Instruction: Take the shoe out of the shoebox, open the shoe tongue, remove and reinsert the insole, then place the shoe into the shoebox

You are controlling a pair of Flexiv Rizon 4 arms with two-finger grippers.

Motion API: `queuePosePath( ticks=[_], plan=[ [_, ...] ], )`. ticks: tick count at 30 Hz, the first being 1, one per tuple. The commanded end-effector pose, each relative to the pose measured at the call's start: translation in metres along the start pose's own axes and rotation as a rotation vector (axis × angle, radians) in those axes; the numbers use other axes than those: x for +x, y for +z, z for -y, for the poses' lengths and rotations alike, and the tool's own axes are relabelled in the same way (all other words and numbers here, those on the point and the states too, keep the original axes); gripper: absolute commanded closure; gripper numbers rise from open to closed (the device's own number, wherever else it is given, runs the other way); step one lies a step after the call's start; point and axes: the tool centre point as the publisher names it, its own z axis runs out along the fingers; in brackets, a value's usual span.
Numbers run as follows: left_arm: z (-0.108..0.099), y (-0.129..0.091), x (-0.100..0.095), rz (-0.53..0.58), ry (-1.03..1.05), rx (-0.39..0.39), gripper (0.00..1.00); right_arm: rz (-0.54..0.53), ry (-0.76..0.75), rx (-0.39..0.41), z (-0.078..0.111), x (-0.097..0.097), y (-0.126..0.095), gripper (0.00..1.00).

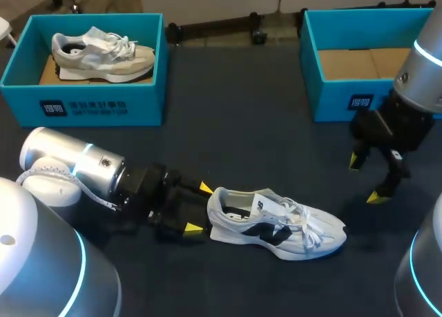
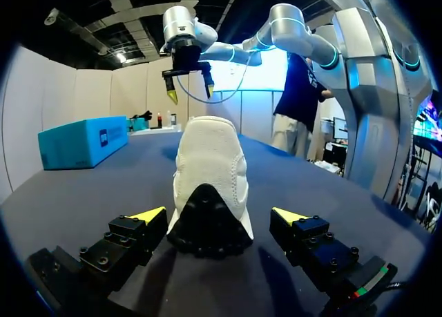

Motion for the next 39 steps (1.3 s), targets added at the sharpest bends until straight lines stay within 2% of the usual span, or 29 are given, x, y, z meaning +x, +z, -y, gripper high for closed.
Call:
queuePosePath(
  ticks=[1, 14, 39],
  plan=[
    [-0.001, 0.007, -0.004, 0.0, -0.005, 0.006, 0.0, 0.0, 0.0, 0.002, 0.0, 0.0, 0.0, 0.0],
    [-0.004, 0.019, -0.014, 0.002, -0.026, 0.024, 0.0, 0.0, 0.0, 0.002, 0.0, 0.0, 0.0, 0.0],
    [-0.002, 0.041, -0.01, 0.033, -0.064, -0.001, 0.0, 0.0, 0.0, 0.002, 0.0, 0.0, 0.0, 0.0]
  ],
)
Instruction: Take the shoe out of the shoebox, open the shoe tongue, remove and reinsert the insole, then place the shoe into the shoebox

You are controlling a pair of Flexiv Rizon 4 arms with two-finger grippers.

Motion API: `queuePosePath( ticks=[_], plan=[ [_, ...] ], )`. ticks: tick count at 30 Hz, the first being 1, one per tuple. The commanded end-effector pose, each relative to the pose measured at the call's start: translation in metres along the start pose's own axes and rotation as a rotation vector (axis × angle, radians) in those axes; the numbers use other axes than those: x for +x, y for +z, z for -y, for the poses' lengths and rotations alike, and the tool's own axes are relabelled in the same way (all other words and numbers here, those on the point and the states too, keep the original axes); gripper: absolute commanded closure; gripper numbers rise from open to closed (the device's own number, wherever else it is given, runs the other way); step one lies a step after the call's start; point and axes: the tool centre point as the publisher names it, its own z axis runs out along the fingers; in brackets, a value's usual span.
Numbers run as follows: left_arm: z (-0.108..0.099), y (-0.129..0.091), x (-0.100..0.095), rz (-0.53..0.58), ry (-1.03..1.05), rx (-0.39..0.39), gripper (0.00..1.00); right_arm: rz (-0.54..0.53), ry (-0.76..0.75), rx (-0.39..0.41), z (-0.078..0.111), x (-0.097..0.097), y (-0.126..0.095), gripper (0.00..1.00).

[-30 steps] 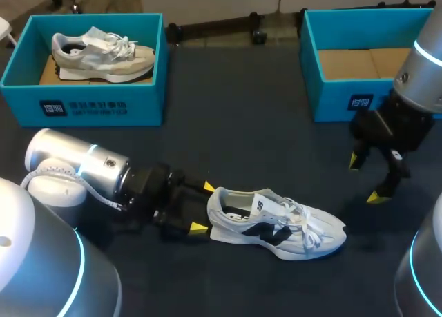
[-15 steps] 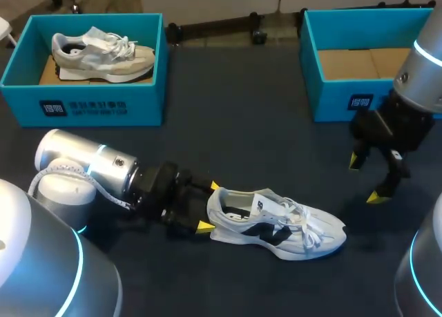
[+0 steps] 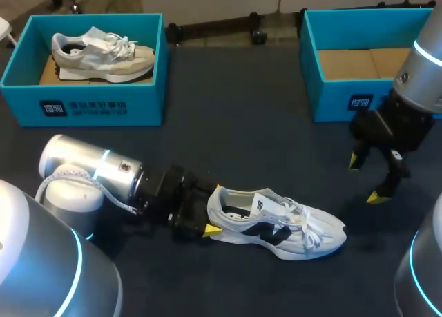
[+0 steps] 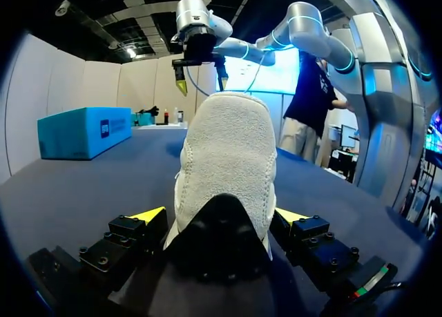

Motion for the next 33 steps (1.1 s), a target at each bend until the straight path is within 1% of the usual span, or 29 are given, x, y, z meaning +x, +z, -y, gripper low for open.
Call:
queuePosePath(
  ticks=[1, 9, 22, 33],
  plan=[
    [0.002, 0.005, 0.0, 0.004, 0.0, -0.004, 0.0, 0.0, 0.0, 0.002, 0.0, 0.0, 0.001, 0.0],
    [-0.001, 0.016, -0.001, 0.01, -0.011, -0.006, 0.0, 0.0, 0.0, 0.002, 0.0, 0.0, 0.001, 0.0],
    [0.0, 0.026, -0.002, 0.005, -0.02, -0.005, 0.0, 0.0, 0.0, 0.002, 0.0, 0.0, 0.001, 0.0],
    [0.0, 0.033, 0.003, -0.003, -0.015, -0.006, 0.0, 0.0, 0.0, 0.002, 0.0, 0.0, 0.001, 0.0]
  ],
)
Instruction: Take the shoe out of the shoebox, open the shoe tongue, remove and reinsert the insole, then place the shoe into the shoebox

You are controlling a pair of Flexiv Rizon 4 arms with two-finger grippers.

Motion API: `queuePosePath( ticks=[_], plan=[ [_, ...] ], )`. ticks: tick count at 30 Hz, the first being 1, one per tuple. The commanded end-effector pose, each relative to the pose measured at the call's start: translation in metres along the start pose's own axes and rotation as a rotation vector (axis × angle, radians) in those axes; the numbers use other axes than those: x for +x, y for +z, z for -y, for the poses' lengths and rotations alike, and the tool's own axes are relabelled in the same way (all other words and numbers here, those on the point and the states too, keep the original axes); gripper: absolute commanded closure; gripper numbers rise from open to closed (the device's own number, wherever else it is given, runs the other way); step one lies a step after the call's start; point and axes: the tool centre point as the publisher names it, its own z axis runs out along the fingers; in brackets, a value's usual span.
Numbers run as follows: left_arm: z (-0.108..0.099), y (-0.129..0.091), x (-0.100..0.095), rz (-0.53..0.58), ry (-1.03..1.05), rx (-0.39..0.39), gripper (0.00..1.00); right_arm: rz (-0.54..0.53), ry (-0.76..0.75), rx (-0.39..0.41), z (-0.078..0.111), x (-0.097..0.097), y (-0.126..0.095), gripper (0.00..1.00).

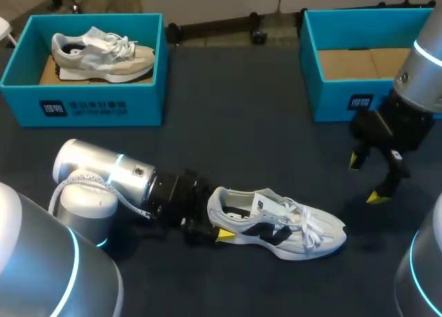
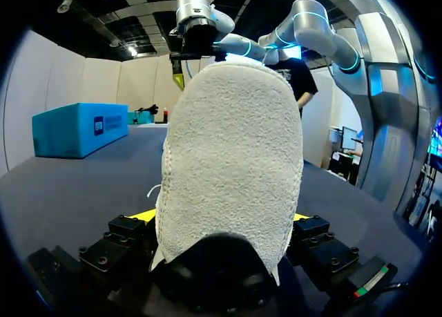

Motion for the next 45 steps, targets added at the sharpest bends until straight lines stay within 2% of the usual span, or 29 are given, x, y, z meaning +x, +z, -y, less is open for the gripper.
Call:
queuePosePath(
  ticks=[1, 2, 3, 5, 6, 9, 10, 11, 24, 32, 40, 45],
  plan=[
    [-0.002, 0.005, 0.0, 0.002, 0.001, -0.004, 0.0, 0.0, 0.0, 0.002, 0.0, 0.0, 0.001, 0.0],
    [-0.002, 0.005, 0.0, 0.003, 0.001, -0.005, 0.07, 0.0, 0.0, 0.002, 0.0, 0.0, 0.001, 0.0],
    [-0.003, 0.005, 0.0, 0.006, 0.003, -0.006, 0.8, 0.0, 0.0, 0.002, 0.0, 0.0, 0.001, 0.0],
    [-0.003, 0.005, 0.0, 0.006, 0.003, -0.006, 0.8, 0.0, 0.0, 0.002, 0.0, 0.0, 0.001, 0.0],
    [-0.005, 0.002, -0.001, 0.011, 0.004, -0.003, 1.0, 0.0, 0.0, 0.002, 0.0, 0.0, 0.001, 0.0],
    [-0.005, -0.003, -0.001, 0.005, 0.001, -0.008, 1.0, 0.0, 0.0, 0.002, 0.0, 0.0, 0.001, 0.0],
    [-0.006, -0.004, -0.001, 0.003, 0.002, -0.009, 0.76, 0.0, 0.0, 0.002, 0.0, 0.0, 0.001, 0.0],
    [-0.006, -0.005, 0.0, 0.002, 0.002, -0.01, 0.0, 0.0, 0.0, 0.002, 0.0, 0.0, 0.001, 0.0],
    [-0.004, -0.019, 0.003, -0.005, 0.016, -0.015, 0.0, 0.0, 0.0, 0.002, 0.0, 0.0, 0.001, 0.0],
    [-0.003, -0.016, 0.002, -0.01, 0.016, -0.02, 0.0, 0.0, 0.0, 0.002, 0.0, 0.0, 0.001, 0.0],
    [-0.004, -0.016, 0.001, -0.06, 0.025, -0.045, 0.0, 0.0, 0.0, 0.002, 0.0, 0.0, 0.001, 0.0],
    [-0.003, -0.014, 0.002, -0.035, 0.023, -0.039, 0.0, 0.0, 0.0, 0.002, 0.0, 0.0, 0.001, 0.0]
  ],
)
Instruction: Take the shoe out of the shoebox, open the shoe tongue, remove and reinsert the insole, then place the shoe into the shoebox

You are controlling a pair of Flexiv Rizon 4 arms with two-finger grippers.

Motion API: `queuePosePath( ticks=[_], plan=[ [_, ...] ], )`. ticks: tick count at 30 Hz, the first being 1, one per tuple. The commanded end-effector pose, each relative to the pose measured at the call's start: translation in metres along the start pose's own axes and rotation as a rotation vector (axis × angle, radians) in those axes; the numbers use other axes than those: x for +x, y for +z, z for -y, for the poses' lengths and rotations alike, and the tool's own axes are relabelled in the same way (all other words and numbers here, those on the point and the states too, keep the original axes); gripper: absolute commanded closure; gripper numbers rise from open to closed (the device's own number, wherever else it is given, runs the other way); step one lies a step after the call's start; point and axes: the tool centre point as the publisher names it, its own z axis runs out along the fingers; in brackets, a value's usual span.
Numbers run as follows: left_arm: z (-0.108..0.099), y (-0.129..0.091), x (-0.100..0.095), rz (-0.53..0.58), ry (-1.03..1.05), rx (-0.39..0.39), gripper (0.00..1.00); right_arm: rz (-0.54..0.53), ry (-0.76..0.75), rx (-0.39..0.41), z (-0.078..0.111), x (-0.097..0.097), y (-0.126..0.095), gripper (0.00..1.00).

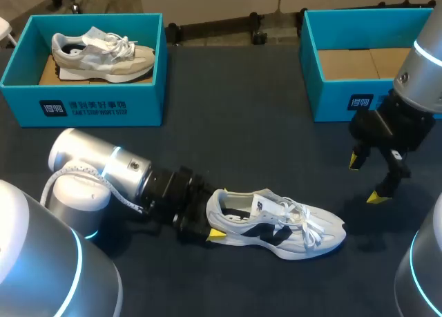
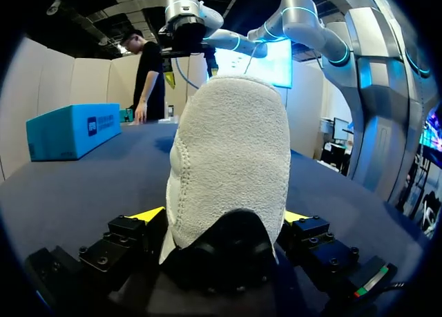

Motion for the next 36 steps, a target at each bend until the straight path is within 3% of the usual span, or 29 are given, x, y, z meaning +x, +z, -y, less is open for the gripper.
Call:
queuePosePath(
  ticks=[1, 22, 23, 24, 25, 27, 36],
  plan=[
    [0.0007, 0.0029, -0.001, 0.014, -0.006, 0.005, 0.0, 0.0, 0.0, 0.002, 0.0002, 0.0001, 0.0005, 0.0],
    [-0.0015, 0.0102, -0.002, 0.047, -0.03, 0.019, 0.0, 0.0, 0.0, 0.002, 0.0002, 0.0001, 0.0005, 0.0],
    [-0.0018, 0.0102, -0.0025, 0.048, -0.031, 0.02, 0.03, 0.0, 0.0, 0.002, 0.0002, 0.0001, 0.0005, 0.0],
    [-0.002, 0.0102, -0.0028, 0.048, -0.032, 0.019, 0.2, 0.0, 0.0, 0.002, 0.0002, 0.0001, 0.0005, 0.0],
    [-0.0025, 0.0103, -0.0031, 0.053, -0.03, 0.021, 0.56, 0.0, 0.0, 0.002, 0.0002, 0.0001, 0.0005, 0.0],
    [-0.0029, 0.0103, -0.0034, 0.054, -0.03, 0.022, 1.0, 0.0, 0.0, 0.002, 0.0002, 0.0001, 0.0005, 0.0],
    [-0.0037, 0.0061, -0.0024, 0.091, -0.028, 0.036, 1.0, 0.0, 0.0, 0.002, 0.0002, 0.0001, 0.0005, 0.0]
  ],
)
